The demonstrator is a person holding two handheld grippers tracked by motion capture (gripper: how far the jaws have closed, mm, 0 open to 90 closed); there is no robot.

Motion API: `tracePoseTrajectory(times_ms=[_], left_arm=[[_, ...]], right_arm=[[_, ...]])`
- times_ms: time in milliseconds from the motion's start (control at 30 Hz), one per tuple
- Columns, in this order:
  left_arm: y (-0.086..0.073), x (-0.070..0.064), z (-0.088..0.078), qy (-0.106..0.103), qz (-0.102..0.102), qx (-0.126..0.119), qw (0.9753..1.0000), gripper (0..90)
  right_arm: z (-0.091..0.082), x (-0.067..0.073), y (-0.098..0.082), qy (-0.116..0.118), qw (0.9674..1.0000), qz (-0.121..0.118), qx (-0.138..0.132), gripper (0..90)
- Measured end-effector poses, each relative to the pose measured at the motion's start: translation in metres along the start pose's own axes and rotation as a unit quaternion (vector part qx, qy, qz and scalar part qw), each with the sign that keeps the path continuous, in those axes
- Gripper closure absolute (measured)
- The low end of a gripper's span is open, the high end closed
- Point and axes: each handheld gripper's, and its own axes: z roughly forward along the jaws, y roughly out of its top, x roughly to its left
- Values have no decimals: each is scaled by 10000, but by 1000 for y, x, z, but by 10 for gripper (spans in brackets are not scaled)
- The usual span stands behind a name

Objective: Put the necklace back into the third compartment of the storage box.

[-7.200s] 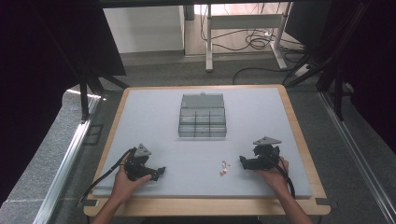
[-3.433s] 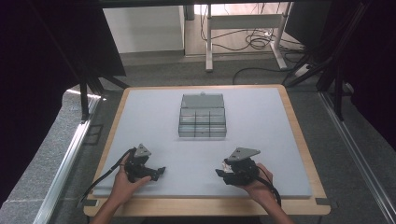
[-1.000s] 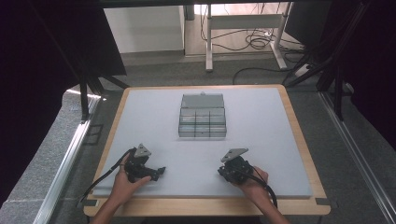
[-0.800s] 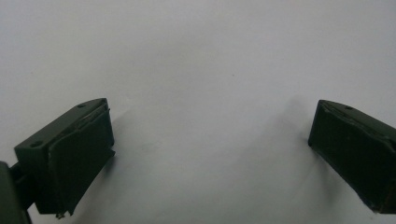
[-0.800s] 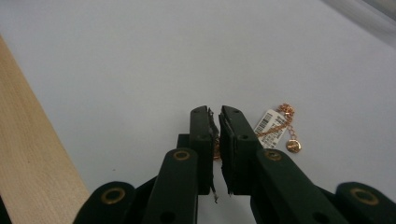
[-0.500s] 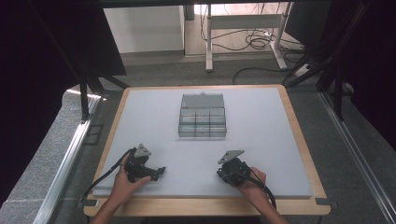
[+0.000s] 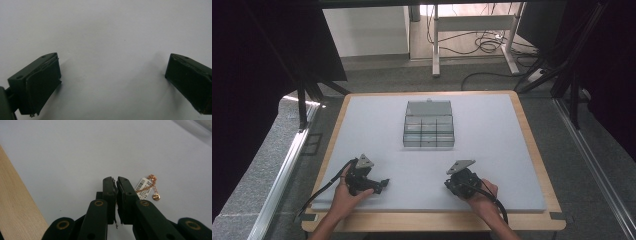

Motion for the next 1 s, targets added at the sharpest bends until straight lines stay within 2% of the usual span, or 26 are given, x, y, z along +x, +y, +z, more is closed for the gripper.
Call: tracePoseTrajectory(times_ms=[500,833,1000], left_arm=[[0,0,0,0,-1,0,10000,0],[0,0,0,2,0,2,10000,0],[0,0,0,2,0,2,10000,0]], right_arm=[[-15,-3,4,59,9993,128,-358,834],[-33,-10,10,29,9973,243,-697,834],[-38,-12,11,31,9966,278,-772,834]])
